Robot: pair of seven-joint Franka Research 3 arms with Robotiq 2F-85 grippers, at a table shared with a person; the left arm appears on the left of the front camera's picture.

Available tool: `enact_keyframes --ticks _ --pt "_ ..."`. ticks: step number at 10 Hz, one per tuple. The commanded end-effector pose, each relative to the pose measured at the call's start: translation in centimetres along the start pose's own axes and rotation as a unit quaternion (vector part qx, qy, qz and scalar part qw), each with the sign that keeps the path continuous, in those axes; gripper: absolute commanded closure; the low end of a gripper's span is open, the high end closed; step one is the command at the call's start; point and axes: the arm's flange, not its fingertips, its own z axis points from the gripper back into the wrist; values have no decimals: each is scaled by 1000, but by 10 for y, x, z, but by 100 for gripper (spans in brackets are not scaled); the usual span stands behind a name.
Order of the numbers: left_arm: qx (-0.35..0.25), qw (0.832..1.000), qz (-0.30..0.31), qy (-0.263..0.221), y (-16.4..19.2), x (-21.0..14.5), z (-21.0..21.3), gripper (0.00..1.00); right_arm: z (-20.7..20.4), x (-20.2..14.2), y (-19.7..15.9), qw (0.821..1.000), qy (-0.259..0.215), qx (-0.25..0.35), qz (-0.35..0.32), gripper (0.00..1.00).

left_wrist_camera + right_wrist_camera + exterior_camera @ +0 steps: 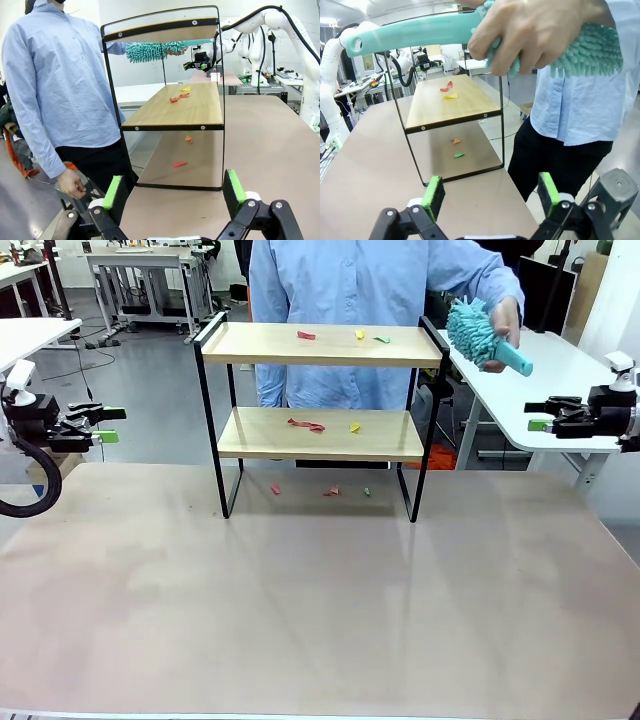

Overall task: Clean the shelf.
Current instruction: Pick up the Duster handed by the human.

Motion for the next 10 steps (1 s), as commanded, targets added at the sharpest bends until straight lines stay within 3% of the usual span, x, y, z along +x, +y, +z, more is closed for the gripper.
enact_keyframes --ticks 1,2,3,4,6,7,10 --pt "-2 1000 0 3 0 0 -1 0 -1 2 0 1000 1 0 2 0" --pt "-2 1000 0 3 0 0 -1 0 0 0 0 1000 0 0 0 0" --pt "-2 1000 0 3 0 0 -1 0 8 27 4 997 57 -46 -40 0" --pt "-2 1000 0 3 0 0 -1 0 16 64 12 993 73 -74 -56 0" --pt "-2 1000 0 3 0 0 -1 0 28 137 36 980 150 -117 -54 0" --pt "-2 1000 0 3 0 0 -1 0 29 170 50 971 175 -147 -70 0" --pt "-2 1000 0 3 0 0 -1 0 8 250 93 917 262 -279 -112 0"
